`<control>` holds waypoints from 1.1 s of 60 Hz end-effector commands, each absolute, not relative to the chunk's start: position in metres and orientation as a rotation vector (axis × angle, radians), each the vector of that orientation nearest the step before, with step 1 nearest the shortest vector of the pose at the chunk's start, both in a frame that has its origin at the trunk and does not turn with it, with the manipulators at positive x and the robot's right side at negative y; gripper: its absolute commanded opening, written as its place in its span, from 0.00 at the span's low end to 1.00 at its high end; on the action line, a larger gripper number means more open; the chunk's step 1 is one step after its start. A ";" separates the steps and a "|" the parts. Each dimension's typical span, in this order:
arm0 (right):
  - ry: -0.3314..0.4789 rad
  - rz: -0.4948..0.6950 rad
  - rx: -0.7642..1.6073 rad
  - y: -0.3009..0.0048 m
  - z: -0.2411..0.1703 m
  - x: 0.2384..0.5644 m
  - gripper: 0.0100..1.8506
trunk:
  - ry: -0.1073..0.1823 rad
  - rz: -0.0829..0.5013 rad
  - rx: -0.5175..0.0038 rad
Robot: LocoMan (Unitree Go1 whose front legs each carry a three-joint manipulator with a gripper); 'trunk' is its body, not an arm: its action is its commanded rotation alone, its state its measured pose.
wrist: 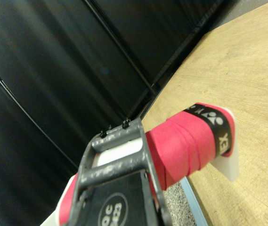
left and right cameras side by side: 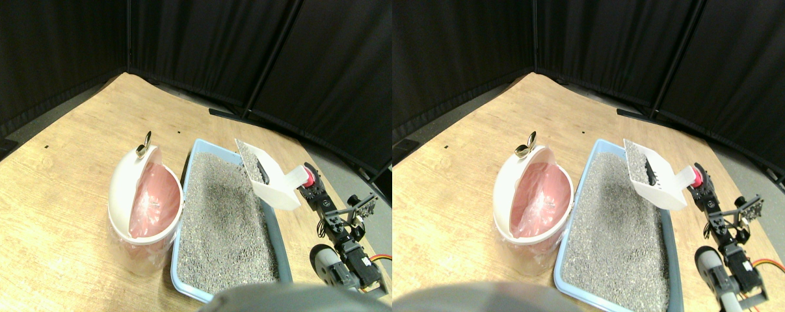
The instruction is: Scoop (unimanual)
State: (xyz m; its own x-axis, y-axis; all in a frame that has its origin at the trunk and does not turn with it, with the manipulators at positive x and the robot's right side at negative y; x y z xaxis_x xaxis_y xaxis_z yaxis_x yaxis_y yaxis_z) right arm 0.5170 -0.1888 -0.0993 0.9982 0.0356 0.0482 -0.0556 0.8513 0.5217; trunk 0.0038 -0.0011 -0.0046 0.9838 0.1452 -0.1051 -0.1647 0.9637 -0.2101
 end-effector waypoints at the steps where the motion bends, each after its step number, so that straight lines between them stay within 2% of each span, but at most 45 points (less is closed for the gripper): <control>1: -0.083 0.079 0.602 -0.183 -0.092 0.517 0.03 | 0.058 0.160 -0.225; 9: -0.066 0.071 0.651 -0.181 -0.094 0.517 0.03 | 0.050 0.164 -0.226; 48: -0.044 0.065 0.705 -0.177 -0.106 0.514 0.03 | 0.060 0.177 -0.227; 66: -0.051 0.093 0.602 -0.172 -0.100 0.512 0.03 | 0.060 0.188 -0.236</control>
State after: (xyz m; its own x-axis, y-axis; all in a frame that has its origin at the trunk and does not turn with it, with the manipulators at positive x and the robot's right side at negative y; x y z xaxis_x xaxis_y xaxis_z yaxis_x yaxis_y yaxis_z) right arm 0.5129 -0.1782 -0.1129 0.9993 0.0374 -0.0064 -0.0281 0.8428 0.5375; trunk 0.0035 -0.0002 -0.0051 0.9821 0.1609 -0.0979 -0.1791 0.9586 -0.2214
